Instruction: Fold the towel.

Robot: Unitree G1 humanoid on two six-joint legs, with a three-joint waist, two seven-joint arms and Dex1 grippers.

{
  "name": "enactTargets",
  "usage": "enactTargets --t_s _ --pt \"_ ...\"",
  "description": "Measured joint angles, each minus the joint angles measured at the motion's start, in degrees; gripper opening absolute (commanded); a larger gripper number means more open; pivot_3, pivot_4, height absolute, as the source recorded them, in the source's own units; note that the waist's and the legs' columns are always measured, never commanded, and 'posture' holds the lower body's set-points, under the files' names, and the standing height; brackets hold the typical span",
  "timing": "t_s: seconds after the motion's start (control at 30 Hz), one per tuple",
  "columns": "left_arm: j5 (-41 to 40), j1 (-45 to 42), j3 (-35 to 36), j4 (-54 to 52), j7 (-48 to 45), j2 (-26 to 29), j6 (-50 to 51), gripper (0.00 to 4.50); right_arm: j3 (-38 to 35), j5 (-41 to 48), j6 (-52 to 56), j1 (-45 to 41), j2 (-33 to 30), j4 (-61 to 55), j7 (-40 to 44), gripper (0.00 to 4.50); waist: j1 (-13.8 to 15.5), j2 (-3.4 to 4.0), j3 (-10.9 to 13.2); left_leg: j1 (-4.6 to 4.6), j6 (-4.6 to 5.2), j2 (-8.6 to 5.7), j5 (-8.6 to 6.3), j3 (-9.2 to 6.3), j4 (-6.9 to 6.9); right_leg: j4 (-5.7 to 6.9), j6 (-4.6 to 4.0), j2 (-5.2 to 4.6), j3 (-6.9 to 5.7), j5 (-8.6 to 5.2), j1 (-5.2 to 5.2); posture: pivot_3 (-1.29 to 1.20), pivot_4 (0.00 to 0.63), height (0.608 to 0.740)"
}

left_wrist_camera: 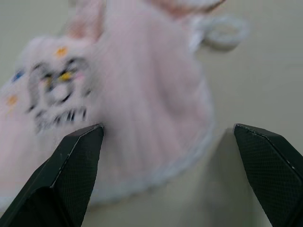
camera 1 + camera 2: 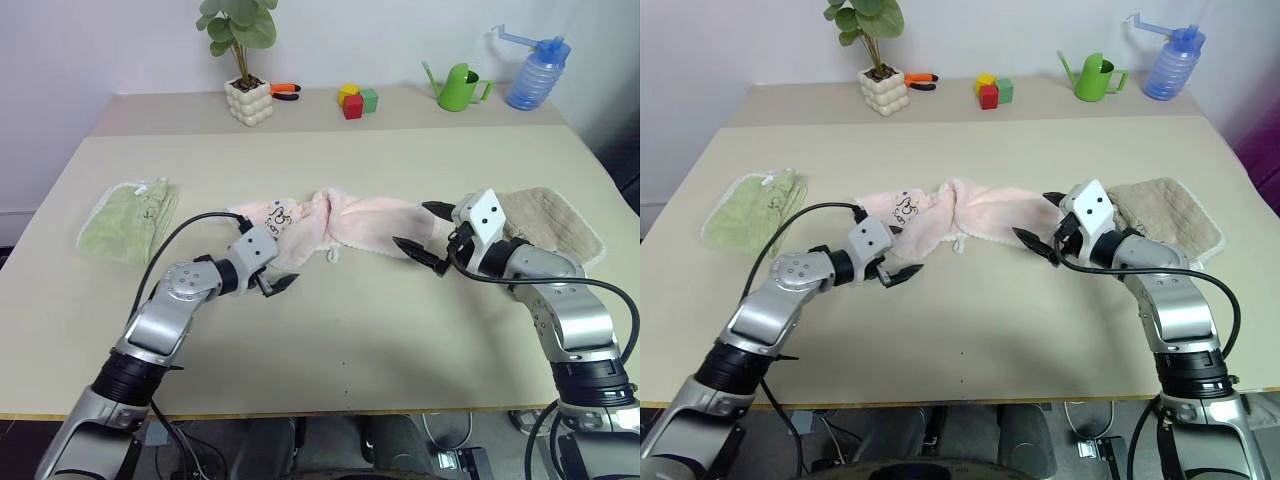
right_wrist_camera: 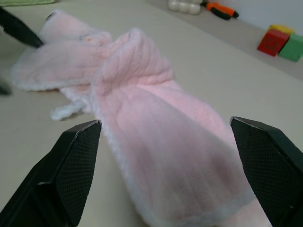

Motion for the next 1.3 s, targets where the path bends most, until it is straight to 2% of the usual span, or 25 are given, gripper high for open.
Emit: enactTargets --t_s 0.3,0.4,0.63,0.67,0.83,1.07,1.17,1.3 --pt "2.0 -0.2 -0.7 -0.1 -0.7 -0.8 -0.2 4.50 0.1 0.0 -0.1 0.0 1.1 0.0 -0.8 4.44 -0.1 0.00 0.0 0.01 0.00 0.01 0.00 0.00 0.00 0.01 0.00 0.01 0.00 0.00 0.00 0.00 0.150 0.732" --pt "2.3 -0.3 -0.7 0.1 -0.7 -0.8 -0.3 3.65 0.0 0.0 -0.5 0.1 1.1 0.0 -0.8 4.50 -0.1 0.00 0.0 0.02 0.00 0.01 0.00 0.00 0.00 0.02 0.00 0.01 0.00 0.00 0.00 0.00 0.150 0.732" --pt "3.5 -0.1 -0.6 1.4 -0.3 -0.3 -1.3 0.16 0.0 0.0 -1.4 1.3 1.0 0.0 -0.8 4.50 -0.1 0.00 0.0 0.03 0.00 0.02 0.00 0.00 -0.01 0.03 0.00 0.02 0.00 0.00 0.00 0.00 0.150 0.732" --pt "3.5 0.0 -0.5 1.7 0.0 -0.3 -1.3 0.03 0.0 0.0 -1.5 1.3 1.0 0.0 -0.7 4.50 -0.1 0.00 0.0 0.03 0.00 0.02 0.00 0.00 0.00 0.03 0.00 0.02 0.00 0.00 0.00 0.00 0.150 0.732" --pt "3.1 1.0 3.8 3.4 2.9 -0.2 -2.4 0.03 0.0 -0.4 -2.0 3.0 -0.9 -1.3 0.7 4.50 -0.1 0.00 0.0 0.03 0.00 0.02 0.00 0.00 -0.01 0.02 0.00 0.02 0.00 0.00 -0.01 0.00 0.150 0.732" --pt "-3.0 1.2 17.2 2.2 6.0 0.2 -3.6 0.03 4.6 -5.3 -5.5 3.9 -2.5 -3.4 3.0 4.50 -0.1 0.00 0.0 0.03 -0.04 0.02 0.02 0.00 0.00 0.02 0.00 0.02 0.00 0.00 -0.01 0.00 0.150 0.732" --pt "-3.9 2.9 18.6 1.2 4.5 2.3 -3.9 0.03 7.6 -9.0 -9.4 3.8 -3.0 -2.9 3.5 4.50 -0.1 0.00 0.0 0.03 -0.08 0.01 0.04 0.01 -0.01 0.01 0.00 0.01 0.00 0.00 -0.01 0.00 0.150 0.732" --pt "-4.2 4.7 18.5 1.0 3.9 2.3 -3.9 0.03 11.3 -16.9 -15.5 1.9 -4.4 2.0 2.3 4.50 0.1 -0.02 0.0 0.03 -0.08 -0.01 0.04 0.01 0.01 0.01 0.01 0.00 -0.01 0.00 0.01 0.00 0.150 0.732"
